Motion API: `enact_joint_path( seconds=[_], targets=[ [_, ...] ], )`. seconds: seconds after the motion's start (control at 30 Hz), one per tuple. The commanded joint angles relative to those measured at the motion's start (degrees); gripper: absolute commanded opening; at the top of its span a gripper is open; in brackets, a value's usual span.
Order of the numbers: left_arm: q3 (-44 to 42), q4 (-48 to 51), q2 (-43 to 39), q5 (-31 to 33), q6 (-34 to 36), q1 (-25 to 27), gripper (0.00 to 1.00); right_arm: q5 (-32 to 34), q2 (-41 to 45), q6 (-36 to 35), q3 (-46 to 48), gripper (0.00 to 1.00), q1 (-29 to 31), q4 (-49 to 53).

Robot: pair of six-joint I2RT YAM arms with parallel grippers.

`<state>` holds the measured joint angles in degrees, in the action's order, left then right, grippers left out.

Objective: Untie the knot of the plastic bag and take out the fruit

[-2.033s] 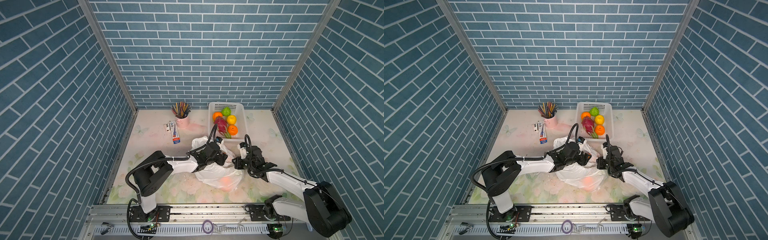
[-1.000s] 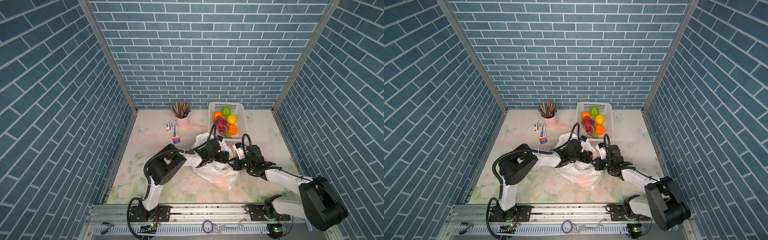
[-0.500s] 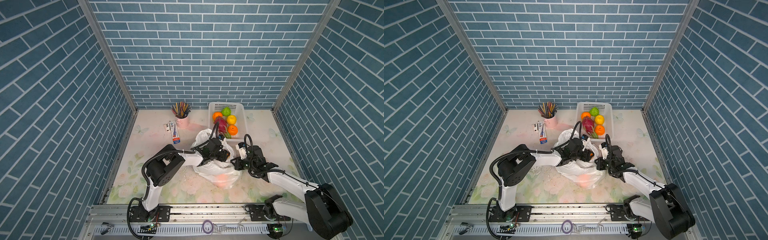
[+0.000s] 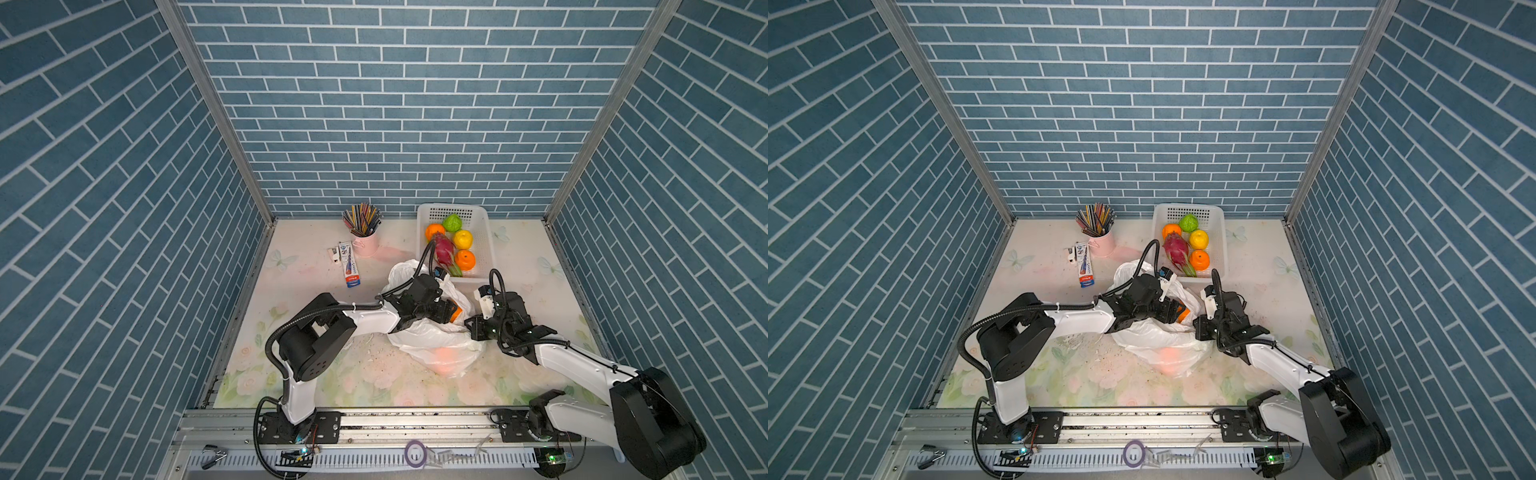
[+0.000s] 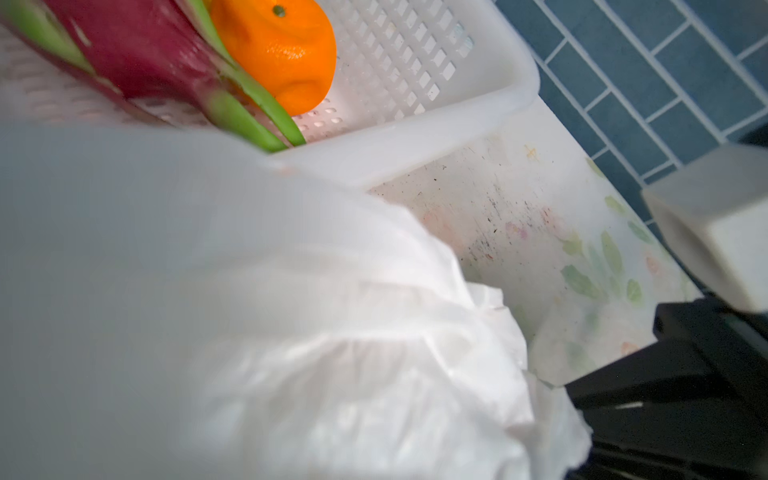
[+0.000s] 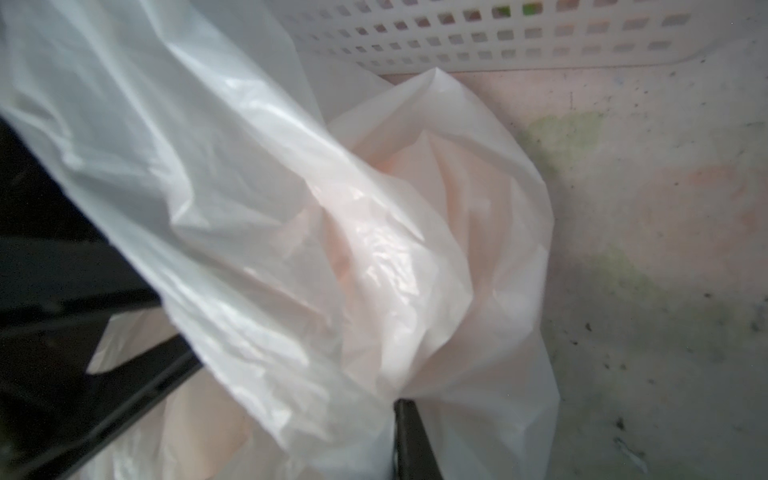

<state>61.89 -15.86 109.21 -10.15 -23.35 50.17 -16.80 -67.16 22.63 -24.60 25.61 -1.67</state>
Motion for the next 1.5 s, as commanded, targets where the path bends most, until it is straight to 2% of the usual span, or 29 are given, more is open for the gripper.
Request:
enact_joint_path(
  seconds=[0.0,0.17,0.23,0.37,0.67,0.7,0.9,1.03,1.37,1.47],
  targets=[
    [2.26,-1.31,3.61,-0.72,1.6,-0.12,0.76,-1.18,0.52,-0.47,-0.27,0.09,0.19,-0.28],
    [5.81,0.89,7.32,-0.76,1.19,-0.07,0.81,-3.06,0.13,-1.33,-0.11,0.09,0.24,-0.81],
    [6.63,0.17,8.57,-3.63,1.17,-0.07,0.87,-4.33,-0.22,-1.49,0.21,0.09,0.31,-1.51],
    [7.06,-1.54,10.71,-7.28,0.7,0.1,0.88,-5.11,-0.61,-1.32,0.49,0.09,0.23,-2.34],
    [10.87,8.72,15.71,-2.78,4.26,0.51,0.86,-4.2,-0.61,-1.9,0.48,0.08,0.21,-1.83],
    [10.98,9.29,15.64,-2.33,4.34,0.67,0.85,-4.05,-0.65,-1.89,0.47,0.08,0.24,-1.72],
    [10.27,8.74,12.85,-3.07,4.09,0.58,0.63,-2.96,-0.52,-1.86,0.43,0.08,0.21,-1.24],
    [9.15,7.9,9.56,-3.82,2.97,0.58,0.48,0.21,-0.2,-1.17,0.28,0.09,0.25,-0.06],
    [3.0,4.38,0.66,-5.68,1.59,0.46,0.33,5.22,-0.22,1.29,-0.07,0.1,0.25,1.36],
    [1.19,3.73,-1.73,-6.58,2.09,0.45,0.33,6.58,-0.65,2.13,-0.28,0.11,0.21,1.84]
  ],
)
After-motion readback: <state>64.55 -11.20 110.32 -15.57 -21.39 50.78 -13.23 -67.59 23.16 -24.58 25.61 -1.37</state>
